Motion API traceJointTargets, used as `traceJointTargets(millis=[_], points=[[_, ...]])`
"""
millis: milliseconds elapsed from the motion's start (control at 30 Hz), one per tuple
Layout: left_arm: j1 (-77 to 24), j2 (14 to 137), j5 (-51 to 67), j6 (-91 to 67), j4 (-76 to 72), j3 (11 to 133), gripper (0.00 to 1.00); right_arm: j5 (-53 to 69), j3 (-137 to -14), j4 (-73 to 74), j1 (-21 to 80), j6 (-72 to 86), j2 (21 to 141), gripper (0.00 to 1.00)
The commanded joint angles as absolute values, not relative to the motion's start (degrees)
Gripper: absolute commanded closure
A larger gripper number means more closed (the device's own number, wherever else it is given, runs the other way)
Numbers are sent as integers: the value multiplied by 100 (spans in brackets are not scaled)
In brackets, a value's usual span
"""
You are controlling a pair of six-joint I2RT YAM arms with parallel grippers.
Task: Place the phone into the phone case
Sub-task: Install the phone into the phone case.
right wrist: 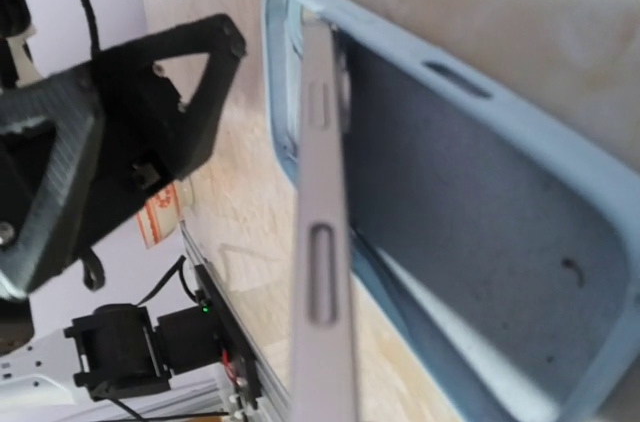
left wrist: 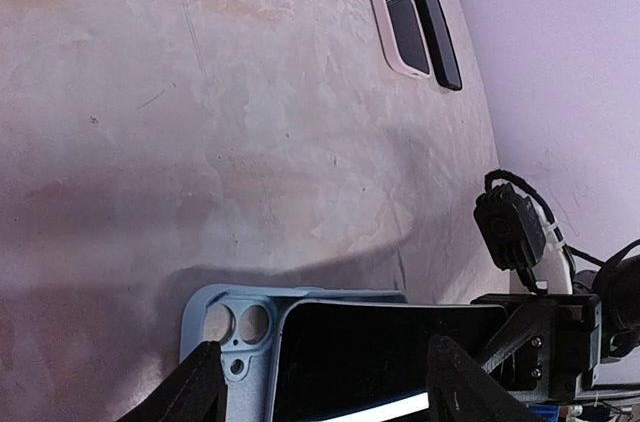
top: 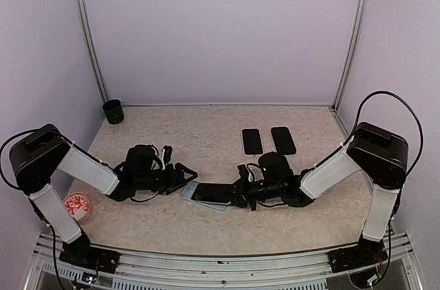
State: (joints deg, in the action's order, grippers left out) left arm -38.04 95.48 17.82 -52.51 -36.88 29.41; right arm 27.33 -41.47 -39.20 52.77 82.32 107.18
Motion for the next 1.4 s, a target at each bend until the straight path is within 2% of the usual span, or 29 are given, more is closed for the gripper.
traceJointTargets(millis=[0, 400, 967, 1100, 1367], points=[[-3850, 9699, 1847, -5297, -3885, 2869, 33, 2877, -4204, -4608, 5344, 8624, 11033, 100], [-3832, 9767, 1714, -5325, -3951, 2756, 32, 2880, -4104, -4842, 5344, 8815, 11270, 100], [-3674, 9095, 1153, -5172, -3754, 2542, 29, 2786, -4058, -4580, 5300, 8649, 11084, 100], [-3694, 9298, 1243, -5173, -3489, 2723, 29, 2773, -4076, -4530, 5300, 8610, 11066, 100], [-3867, 9723, 1538, -5294, -3855, 2734, 30, 2752, -4137, -4472, 5300, 8604, 11093, 100]])
